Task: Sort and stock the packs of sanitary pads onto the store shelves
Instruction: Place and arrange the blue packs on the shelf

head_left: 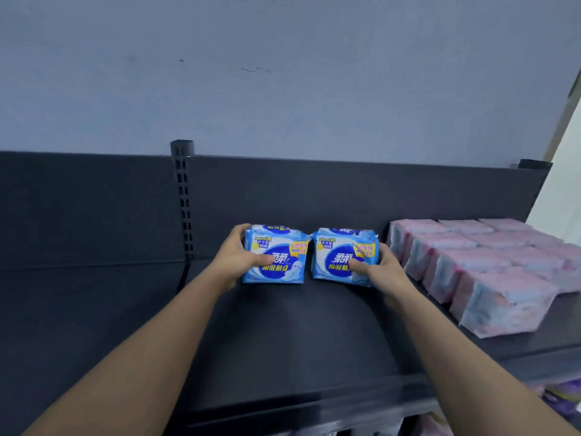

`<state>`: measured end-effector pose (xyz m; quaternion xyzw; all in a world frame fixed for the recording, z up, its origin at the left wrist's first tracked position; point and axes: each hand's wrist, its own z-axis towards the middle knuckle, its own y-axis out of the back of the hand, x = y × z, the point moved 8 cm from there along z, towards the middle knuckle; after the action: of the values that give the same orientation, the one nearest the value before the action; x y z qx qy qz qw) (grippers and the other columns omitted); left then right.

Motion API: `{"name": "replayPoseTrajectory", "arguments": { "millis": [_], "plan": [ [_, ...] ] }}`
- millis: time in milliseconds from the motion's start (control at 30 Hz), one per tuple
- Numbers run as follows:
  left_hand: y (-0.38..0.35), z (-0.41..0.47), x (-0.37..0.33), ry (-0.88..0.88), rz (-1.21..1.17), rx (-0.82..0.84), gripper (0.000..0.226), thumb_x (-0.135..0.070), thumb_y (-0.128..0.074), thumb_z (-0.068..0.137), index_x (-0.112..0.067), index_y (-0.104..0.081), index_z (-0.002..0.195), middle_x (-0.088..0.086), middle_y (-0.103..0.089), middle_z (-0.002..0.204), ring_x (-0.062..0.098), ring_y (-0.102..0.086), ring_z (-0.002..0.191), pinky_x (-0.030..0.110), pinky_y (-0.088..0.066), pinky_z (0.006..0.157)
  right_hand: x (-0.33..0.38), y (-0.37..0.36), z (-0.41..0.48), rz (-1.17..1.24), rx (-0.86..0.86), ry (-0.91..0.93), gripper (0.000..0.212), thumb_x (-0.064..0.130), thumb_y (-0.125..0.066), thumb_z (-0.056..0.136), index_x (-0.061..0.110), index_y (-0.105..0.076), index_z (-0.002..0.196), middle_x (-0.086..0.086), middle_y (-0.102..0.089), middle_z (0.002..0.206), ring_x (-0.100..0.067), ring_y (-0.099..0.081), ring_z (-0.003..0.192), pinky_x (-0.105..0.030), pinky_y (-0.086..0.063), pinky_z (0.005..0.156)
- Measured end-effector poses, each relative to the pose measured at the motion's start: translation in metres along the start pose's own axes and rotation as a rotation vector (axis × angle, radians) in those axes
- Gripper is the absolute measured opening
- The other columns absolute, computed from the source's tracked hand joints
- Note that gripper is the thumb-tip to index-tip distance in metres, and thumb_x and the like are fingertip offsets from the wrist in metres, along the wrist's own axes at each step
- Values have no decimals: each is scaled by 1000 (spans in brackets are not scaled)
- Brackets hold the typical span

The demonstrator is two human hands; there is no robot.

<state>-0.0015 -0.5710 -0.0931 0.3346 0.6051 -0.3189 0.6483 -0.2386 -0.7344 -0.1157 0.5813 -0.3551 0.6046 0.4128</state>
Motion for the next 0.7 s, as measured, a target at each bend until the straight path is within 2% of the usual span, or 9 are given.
{"name": "replayPoseTrajectory", "arguments": {
  "millis": [100,200,267,367,467,600,700],
  "plan": [
    [-11,15,7,13,13,-33,86,13,-76,71,-17,-34,141,2,-62,108,16,-66,86,30,-57,69,-7,8,25,-55,54,-20,50,-2,-74,81,14,-53,124,-6,-70,109,-19,-69,91,-33,-54,82],
    [-15,29,18,34,82,-98,104,-4,-89,58,-31,-36,143,10,-54,128,23,-65,102,42,-57,84,-10,14,44,-109,71,-26,49,-3,-69,84,12,-53,128,-6,-70,109,-19,-67,90,-31,-53,81],
    [-14,41,28,33,112,-131,103,-9,-90,55,-37,-40,141,11,-49,132,25,-63,106,44,-57,87,-10,17,53,-135,62,-13,48,-3,-67,85,11,-52,129,-7,-69,110,-19,-67,92,-31,-52,82],
    [-23,43,25,11,89,-151,96,-3,-87,60,-30,-43,140,11,-54,131,25,-64,107,46,-56,89,-9,18,59,-161,45,11,46,-3,-66,86,12,-51,128,-5,-67,111,-19,-65,95,-32,-52,87],
    [-34,39,20,1,71,-146,89,6,-81,68,-22,-42,143,10,-60,127,24,-66,105,42,-56,86,-9,19,63,-206,6,44,44,0,-66,86,16,-51,125,-4,-66,113,-19,-64,99,-36,-52,92],
    [-39,42,22,-4,101,-171,88,2,-83,66,-24,-44,140,10,-57,129,24,-65,105,43,-57,87,-8,19,69,-271,-7,53,37,5,-69,85,23,-49,110,-1,-66,110,-20,-65,100,-43,-51,95],
    [-41,44,22,-22,148,-199,86,-1,-84,66,-26,-44,138,8,-56,130,24,-64,107,46,-55,90,-8,19,71,-294,6,33,37,8,-70,85,21,-50,113,-1,-67,111,-19,-65,99,-41,-52,95]
  ]
}}
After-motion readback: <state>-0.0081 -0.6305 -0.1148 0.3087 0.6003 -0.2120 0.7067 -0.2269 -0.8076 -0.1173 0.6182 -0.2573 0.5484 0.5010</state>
